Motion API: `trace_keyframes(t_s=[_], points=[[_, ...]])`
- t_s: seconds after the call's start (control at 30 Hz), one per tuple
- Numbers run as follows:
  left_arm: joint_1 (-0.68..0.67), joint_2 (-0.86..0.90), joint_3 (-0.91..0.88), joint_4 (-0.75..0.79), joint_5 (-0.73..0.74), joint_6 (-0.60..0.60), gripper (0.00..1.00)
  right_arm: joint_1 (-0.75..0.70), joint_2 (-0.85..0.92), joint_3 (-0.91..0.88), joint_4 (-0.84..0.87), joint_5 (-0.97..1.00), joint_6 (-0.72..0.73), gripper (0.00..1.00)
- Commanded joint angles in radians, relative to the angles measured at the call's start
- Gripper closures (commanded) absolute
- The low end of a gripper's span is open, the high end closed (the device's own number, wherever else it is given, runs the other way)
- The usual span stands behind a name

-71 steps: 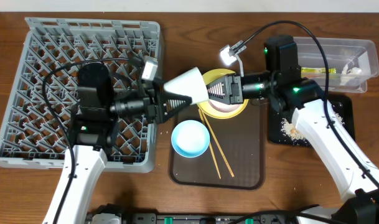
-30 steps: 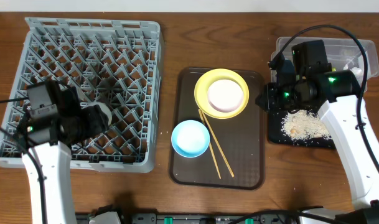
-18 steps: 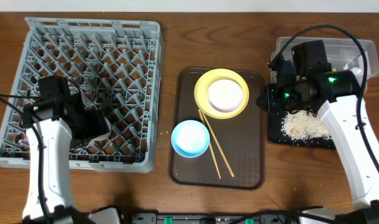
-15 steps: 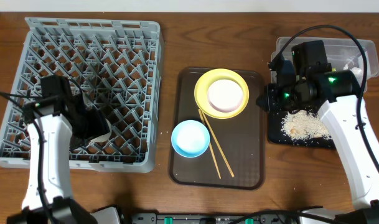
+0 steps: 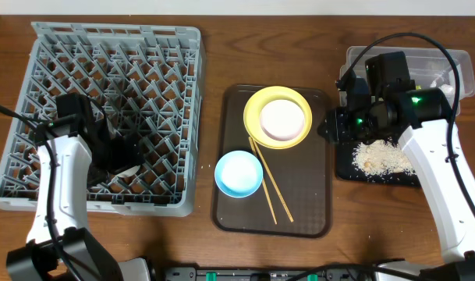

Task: Sort waste into correct bins and load items into the dishwasher
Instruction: 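Reach the left gripper to the light-blue bowl and grasp its rim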

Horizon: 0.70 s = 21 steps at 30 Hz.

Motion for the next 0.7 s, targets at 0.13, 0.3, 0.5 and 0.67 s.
trace_keyframes(t_s=[0.13, 0.3, 0.5, 0.67], points=[[-0.077, -0.115, 0.095, -0.035, 0.050, -0.043, 0.00, -0.043, -0.014, 0.016, -0.006, 0.007, -0.014, 0.36], [-0.246, -0.161, 0.148, -0.048, 0.046, -0.053, 0.01, -0.114, -0.022, 0.016, -0.032, 0.007, -0.014, 0.32], [-0.483, -0.166, 0.149, -0.052, 0.047, -0.077, 0.01, -0.207, -0.022, 0.016, -0.089, 0.008, -0.015, 0.31], [-0.627, -0.165, 0.147, -0.006, 0.111, -0.078, 0.02, -0.255, -0.022, 0.016, -0.109, 0.007, -0.015, 0.30]])
